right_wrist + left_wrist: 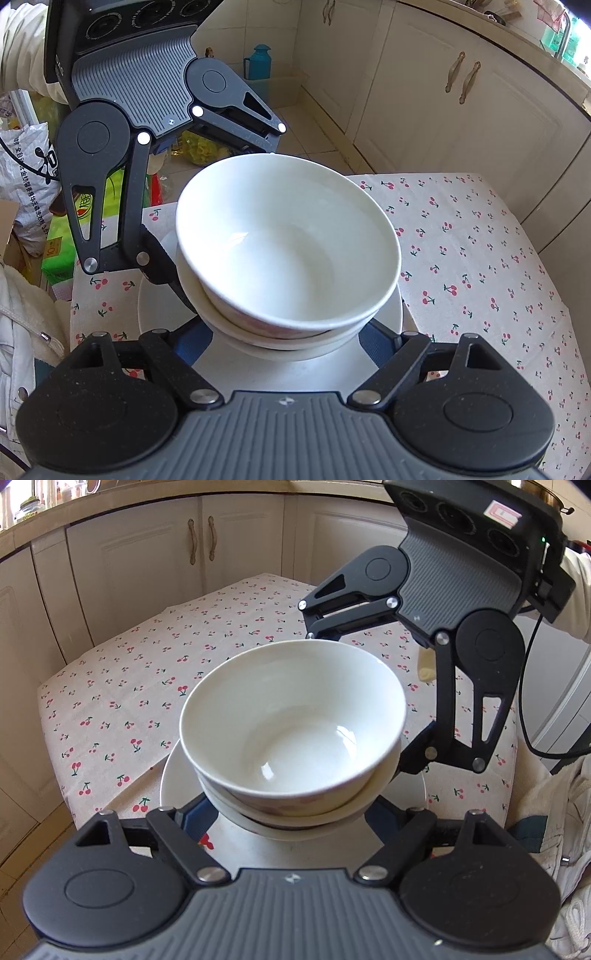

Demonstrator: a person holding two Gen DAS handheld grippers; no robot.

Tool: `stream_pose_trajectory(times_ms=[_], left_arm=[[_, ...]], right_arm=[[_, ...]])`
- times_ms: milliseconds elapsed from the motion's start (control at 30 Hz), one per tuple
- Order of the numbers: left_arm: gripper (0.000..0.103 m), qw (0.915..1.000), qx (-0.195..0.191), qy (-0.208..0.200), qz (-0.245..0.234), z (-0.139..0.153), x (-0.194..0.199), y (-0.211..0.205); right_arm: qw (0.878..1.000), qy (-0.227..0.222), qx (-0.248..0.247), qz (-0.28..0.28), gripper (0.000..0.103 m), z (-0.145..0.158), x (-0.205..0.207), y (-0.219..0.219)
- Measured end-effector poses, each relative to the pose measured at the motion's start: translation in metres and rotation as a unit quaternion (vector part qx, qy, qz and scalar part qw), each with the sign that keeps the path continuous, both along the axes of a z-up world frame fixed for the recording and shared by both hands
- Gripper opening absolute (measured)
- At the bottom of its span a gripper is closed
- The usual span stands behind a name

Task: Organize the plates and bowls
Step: 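Lower the bowl stack onto the plate stack with both tools, then open both tools and withdraw them from the stacked dishes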

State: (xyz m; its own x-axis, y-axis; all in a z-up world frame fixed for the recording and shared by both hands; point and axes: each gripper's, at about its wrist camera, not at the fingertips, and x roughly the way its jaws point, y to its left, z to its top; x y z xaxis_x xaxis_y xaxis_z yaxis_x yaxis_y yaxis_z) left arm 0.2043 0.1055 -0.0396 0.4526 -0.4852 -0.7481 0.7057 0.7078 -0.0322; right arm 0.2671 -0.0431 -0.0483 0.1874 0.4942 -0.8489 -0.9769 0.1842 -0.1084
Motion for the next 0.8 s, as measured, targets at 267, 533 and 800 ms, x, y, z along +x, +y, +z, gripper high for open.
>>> stream_pose_trajectory(times_ms=[267, 533, 800], left_arm=[[0.085, 1.0000, -0.003, -0.008, 0.001, -0.002, -0.003, 0.002], [0.100, 0.9994, -0.001, -0.030, 0.015, -0.003, -0.019, 0.002], [0.102, 0.9940, 0.008, -0.081, 0.073, 0.009, -0.051, 0.003]], right_arm=[[1.000, -0.008, -0.011, -0.010, 0.089, 0.001, -0.004, 0.003], [1.000, -0.004, 0.004, -0.030, 0.100, 0.006, -0.008, -0.004], [0.997, -0.029, 0.012, -0.067, 0.103, 0.017, -0.030, -0.017]])
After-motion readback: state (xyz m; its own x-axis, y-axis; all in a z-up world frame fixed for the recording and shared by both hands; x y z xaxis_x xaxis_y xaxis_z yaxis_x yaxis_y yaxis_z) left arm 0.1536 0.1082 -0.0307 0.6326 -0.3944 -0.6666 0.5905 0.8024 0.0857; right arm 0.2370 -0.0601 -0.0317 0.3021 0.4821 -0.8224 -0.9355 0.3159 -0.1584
